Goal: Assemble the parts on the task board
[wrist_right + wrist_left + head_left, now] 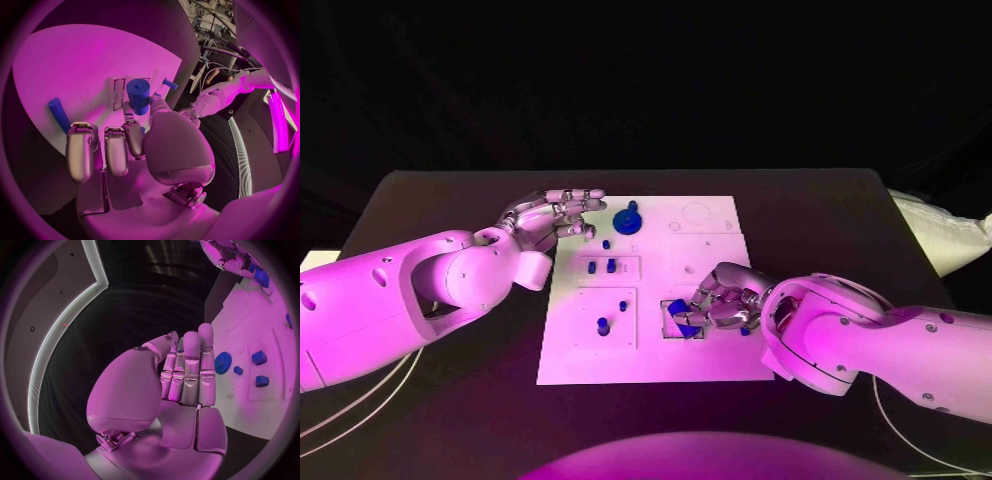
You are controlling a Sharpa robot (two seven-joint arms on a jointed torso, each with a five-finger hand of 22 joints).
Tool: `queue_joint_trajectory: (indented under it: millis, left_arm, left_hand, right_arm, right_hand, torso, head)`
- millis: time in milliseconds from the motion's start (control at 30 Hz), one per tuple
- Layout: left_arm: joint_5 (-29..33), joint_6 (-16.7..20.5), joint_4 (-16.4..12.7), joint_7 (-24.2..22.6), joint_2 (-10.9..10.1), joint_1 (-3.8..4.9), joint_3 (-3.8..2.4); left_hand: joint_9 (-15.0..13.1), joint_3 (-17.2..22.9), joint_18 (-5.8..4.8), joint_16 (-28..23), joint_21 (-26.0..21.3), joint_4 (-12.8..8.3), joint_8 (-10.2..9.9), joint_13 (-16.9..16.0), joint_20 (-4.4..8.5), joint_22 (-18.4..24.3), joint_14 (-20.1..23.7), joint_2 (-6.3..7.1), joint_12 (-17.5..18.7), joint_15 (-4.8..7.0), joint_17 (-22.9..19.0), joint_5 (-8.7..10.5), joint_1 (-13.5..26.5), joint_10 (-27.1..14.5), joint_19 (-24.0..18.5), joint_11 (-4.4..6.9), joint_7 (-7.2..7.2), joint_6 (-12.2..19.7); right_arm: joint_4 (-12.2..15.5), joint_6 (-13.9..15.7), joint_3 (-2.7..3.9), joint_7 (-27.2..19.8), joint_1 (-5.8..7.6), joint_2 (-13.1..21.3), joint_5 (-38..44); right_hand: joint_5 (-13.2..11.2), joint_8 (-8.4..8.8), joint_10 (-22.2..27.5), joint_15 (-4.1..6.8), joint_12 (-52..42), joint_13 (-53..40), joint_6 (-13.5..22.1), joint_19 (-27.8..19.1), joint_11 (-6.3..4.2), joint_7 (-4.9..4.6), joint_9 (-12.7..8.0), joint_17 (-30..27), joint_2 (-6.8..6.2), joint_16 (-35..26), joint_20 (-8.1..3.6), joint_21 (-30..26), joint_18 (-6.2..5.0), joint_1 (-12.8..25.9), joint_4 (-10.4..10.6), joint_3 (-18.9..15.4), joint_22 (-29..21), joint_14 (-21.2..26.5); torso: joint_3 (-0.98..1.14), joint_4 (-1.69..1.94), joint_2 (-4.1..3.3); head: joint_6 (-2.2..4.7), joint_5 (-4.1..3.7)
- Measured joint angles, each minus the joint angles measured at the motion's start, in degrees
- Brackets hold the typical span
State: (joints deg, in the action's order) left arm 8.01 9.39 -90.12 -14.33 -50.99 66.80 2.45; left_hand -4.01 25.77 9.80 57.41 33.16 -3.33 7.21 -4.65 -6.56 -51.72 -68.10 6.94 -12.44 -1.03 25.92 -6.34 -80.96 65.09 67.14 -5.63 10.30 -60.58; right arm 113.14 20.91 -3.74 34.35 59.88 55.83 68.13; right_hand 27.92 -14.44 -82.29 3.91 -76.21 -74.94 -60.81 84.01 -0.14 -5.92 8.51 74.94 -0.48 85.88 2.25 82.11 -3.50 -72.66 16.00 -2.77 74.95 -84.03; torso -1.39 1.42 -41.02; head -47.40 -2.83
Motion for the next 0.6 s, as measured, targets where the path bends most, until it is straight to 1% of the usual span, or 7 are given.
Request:
queue_joint_trajectory:
  millis: [33,67,233,333,400,467,600]
  left_arm:
    - [0.0,0.0,0.0,0.0,0.0,0.0,0.0]
    - [0.0,0.0,0.0,0.0,0.0,0.0,0.0]
    - [0.0,0.0,0.0,0.0,0.0,0.0,0.0]
    - [0.0,0.0,-0.1,0.0,0.0,0.0,0.0]
    - [-0.1,0.0,-0.1,0.0,-0.1,0.0,0.0]
    - [-0.1,0.0,-0.1,0.0,-0.1,-0.01,0.0]
    - [-0.1,0.0,-0.1,0.0,-0.1,-0.01,0.0]
  left_hand:
    - [0.0,0.0,0.0,0.0,0.0,0.0,0.0,0.0,0.0,0.0,0.0,0.0,0.0,0.0,0.0,0.0,0.0,0.0,0.0,0.0,0.0,0.0]
    - [0.0,0.0,0.0,0.0,0.0,0.0,0.0,0.0,0.0,0.0,0.0,0.0,0.0,0.0,0.0,0.0,0.0,0.0,0.0,0.0,0.0,0.0]
    - [0.0,0.0,0.0,0.0,0.0,0.0,0.0,0.0,0.0,0.0,0.0,0.0,0.0,0.0,0.0,0.0,0.0,0.0,0.0,0.0,0.0,0.0]
    - [0.0,0.0,0.0,0.0,0.0,0.0,0.0,0.0,0.0,0.0,0.0,0.0,-0.1,-0.01,0.0,0.0,0.0,0.0,0.0,0.0,0.0,0.0]
    - [0.1,0.0,0.0,0.0,0.0,0.0,0.0,0.0,0.0,0.0,0.0,0.0,-0.2,-0.01,-0.1,0.0,0.0,0.0,0.0,0.0,0.0,0.0]
    - [0.1,0.0,0.0,0.0,0.0,0.0,0.0,0.0,0.0,0.0,0.0,0.0,-0.2,-0.01,-0.1,0.0,0.0,0.0,0.0,0.0,0.0,0.0]
    - [0.0,0.0,0.0,0.0,0.0,0.0,0.0,0.0,0.0,0.0,0.0,0.0,-0.2,-0.01,-0.1,0.0,0.0,0.0,0.0,0.0,0.0,0.0]
  right_arm:
    - [-0.1,-0.2,0.03,0.0,0.0,-0.2,0.2]
    - [-0.3,-0.4,0.05,0.1,0.01,-0.4,0.4]
    - [-0.7,-1.1,0.06,0.2,0.0,-0.9,1.3]
    - [-0.9,-1.3,0.0,0.2,-0.04,-0.9,1.9]
    - [-1.0,-1.4,-0.02,0.3,-0.06,-0.9,2.3]
    - [-1.0,-1.5,-0.02,0.4,-0.06,-0.9,2.7]
    - [-0.9,-1.5,-0.02,0.4,-0.06,-0.9,3.4]
  right_hand:
    - [0.0,0.0,0.0,0.0,0.0,0.0,0.0,0.0,0.0,0.02,0.1,0.0,-0.15,0.0,0.0,0.0,0.0,0.2,0.0,0.0,0.0,0.0]
    - [-0.2,0.0,0.0,0.0,0.0,0.0,-0.1,0.0,0.0,0.08,1.7,0.0,-0.2,0.0,0.0,0.0,0.0,0.4,0.1,-0.1,0.0,0.0]
    - [-2.1,-0.07,-0.1,0.0,0.0,0.0,-1.0,0.0,0.06,0.76,3.5,0.0,-0.04,0.0,0.0,0.0,0.0,2.1,0.7,-0.7,0.0,0.0]
    - [-7.5,-0.29,-0.4,0.02,0.4,0.0,-2.1,0.0,-0.23,1.69,4.3,0.0,0.17,0.0,0.01,0.0,0.0,4.5,0.6,-2.6,0.0,0.0]
    - [-12.4,-0.25,-0.5,0.02,0.4,0.0,-2.6,0.0,-0.32,1.96,4.7,0.0,0.47,0.0,0.01,0.0,0.01,6.7,0.5,-4.2,0.0,0.0]
    - [-16.2,0.13,-0.5,0.02,0.7,0.0,-2.7,0.0,-0.32,1.91,4.9,0.0,0.61,0.0,0.01,0.0,0.0,8.7,0.6,-5.7,0.0,0.0]
    - [-20.7,0.16,-0.5,0.02,0.9,0.0,-2.5,0.0,-0.32,1.75,5.5,0.0,0.68,0.0,0.01,0.0,0.0,11.4,0.6,-8.1,0.0,0.0]
  torso:
    - [0.01,-0.02,-0.01]
    - [0.01,-0.02,-0.01]
    - [0.07,-0.01,-0.04]
    - [0.07,0.02,-0.04]
    - [0.07,0.01,-0.05]
    - [0.08,-0.02,-0.05]
    - [0.08,-0.04,-0.05]
  head:
    - [-0.01,0.04]
    - [-0.02,0.06]
    - [-0.15,0.16]
    - [-0.19,0.2]
    - [-0.19,0.25]
    - [-0.2,0.26]
    - [-0.24,0.26]
